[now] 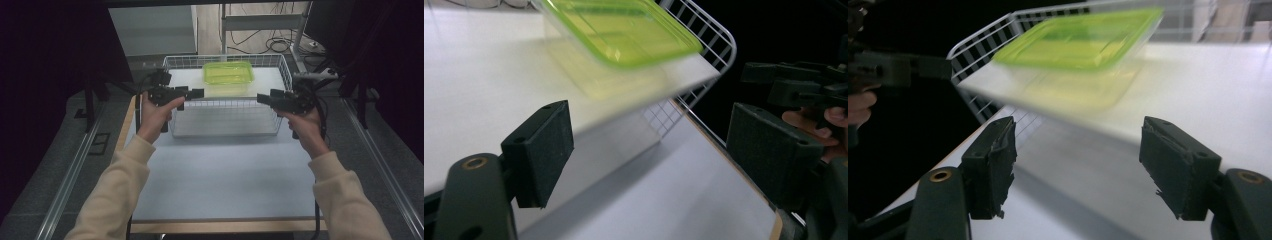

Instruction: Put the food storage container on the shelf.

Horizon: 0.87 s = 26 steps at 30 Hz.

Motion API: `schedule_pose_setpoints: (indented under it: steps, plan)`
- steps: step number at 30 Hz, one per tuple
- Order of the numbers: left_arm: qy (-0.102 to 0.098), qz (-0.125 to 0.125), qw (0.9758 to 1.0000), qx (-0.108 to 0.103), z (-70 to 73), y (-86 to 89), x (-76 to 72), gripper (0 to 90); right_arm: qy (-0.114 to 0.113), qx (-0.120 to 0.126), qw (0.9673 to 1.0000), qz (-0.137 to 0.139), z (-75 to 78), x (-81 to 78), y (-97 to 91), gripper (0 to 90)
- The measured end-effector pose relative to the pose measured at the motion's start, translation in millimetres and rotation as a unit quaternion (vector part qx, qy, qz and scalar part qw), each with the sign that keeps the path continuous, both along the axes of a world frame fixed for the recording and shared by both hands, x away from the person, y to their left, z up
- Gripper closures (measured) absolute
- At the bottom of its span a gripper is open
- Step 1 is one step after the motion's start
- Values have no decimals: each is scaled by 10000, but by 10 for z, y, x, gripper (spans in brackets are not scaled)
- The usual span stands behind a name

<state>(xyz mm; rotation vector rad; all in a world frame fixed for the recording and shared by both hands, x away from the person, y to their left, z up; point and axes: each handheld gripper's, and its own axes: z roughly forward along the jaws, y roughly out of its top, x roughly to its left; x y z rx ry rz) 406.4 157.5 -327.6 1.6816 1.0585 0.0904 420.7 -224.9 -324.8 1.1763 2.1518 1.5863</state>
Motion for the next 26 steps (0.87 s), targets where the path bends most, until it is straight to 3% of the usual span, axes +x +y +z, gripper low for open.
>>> schedule_pose_setpoints:
  steps: [3, 6, 7, 12, 18, 24, 26]
  plan:
    - [-148, -57, 9998, -103, -149, 59, -336, 186, -140, -132, 9997, 181, -192, -315, -78, 287]
    - [-228, -132, 9996, -70, -304, 116, -588, 187, -217, -76, 9994, 272, -347, -517, -140, 279]
    - [-248, -134, 9996, -56, -333, 123, -622, 188, -228, -64, 9992, 321, -433, -622, -171, 277]
    - [-329, -216, 9991, 153, -618, 140, -896, 188, -317, -292, 9982, 421, -682, -846, -210, 269]
    - [-297, -323, 9987, 274, -911, 86, -1057, 192, -256, -452, 9977, 435, -959, -975, -221, 256]
    - [-347, -347, 9980, 393, -955, 59, -1063, 191, -325, -232, 9982, 448, -1004, -1018, -224, 233]
    - [-330, -389, 9979, 406, -985, 52, -1068, 191, -321, -329, 9979, 455, -1019, -1032, -236, 218]
